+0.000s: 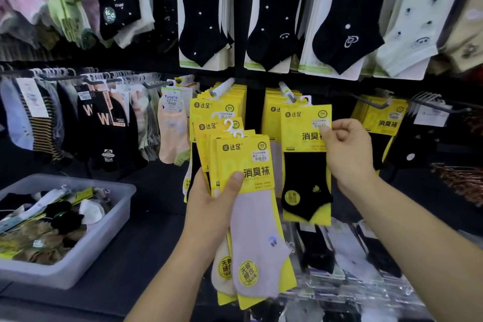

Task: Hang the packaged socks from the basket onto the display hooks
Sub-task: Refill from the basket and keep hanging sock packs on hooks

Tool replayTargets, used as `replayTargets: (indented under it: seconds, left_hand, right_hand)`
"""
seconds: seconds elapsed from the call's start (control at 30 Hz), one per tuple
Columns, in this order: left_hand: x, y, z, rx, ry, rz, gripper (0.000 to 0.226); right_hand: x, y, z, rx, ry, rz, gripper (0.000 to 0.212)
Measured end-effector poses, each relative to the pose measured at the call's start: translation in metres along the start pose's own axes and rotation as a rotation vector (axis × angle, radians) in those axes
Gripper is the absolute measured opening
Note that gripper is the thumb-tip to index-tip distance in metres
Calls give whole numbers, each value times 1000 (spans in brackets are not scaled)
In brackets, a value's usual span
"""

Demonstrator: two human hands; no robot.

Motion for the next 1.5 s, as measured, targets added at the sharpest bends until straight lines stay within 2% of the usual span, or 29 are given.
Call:
replayTargets:
  seconds: [0.13,0.2,0.3,0.4,0.6,0.7,0.8,0.9,1.03,1.2,1.33,1.5]
  left_hand:
    - [-1,-2,1,1,7,5,21]
    - [-2,-6,1,3,6,1,28]
    - [-6,-6,0,7,-15,-14,27]
    - [-8,-6,0,16,-18,-26,26]
    - [-7,-8,0,28,-11,-70,42]
    - [-8,-7,-1,31,-9,-89,44]
    - [-11,-5,-1,20,-9,-107,43]
    - [-12,-3,-2,-4,-1,-88,46]
    - [-11,-4,-2,-7,-1,-64,57]
    - [-5,-9,0,7,29,-26,33]
    - [0,-10,3,13,37,-23,25]
    - [1,-11,2,29,35,-27,23]
  right_hand:
    - [-17,-4,12,23,-9,1,15]
    - [-26,-1,14,-6,-32,0,13]
    - [-35,8,18,-54,-30,6,12]
    - [-33,13,20,-33,5,-95,15]
    - [-22,3,-3,56,36,-234,20]
    - [-33,-9,-34,79,-162,-123,16]
    - [-49,-13,-68,0,-385,-63,27]
    - [-53,-12,-84,-47,-460,-23,18]
    - [-45,-4,-80,-125,-405,145,14]
    - [-25,17,-57,-231,-215,254,14]
    - [-2,15,-29,-148,-51,163,19]
    - [0,-1,-6,-13,-14,67,17]
Point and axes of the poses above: each hand's wrist, its own z-axis towards the middle knuckle, its own x-axis out of the back of the hand, y = z × x, the point moved 7 cm from there along z, towards the middle knuckle, and after that the axes turned 1 degree about z, right-handed, at the moved point
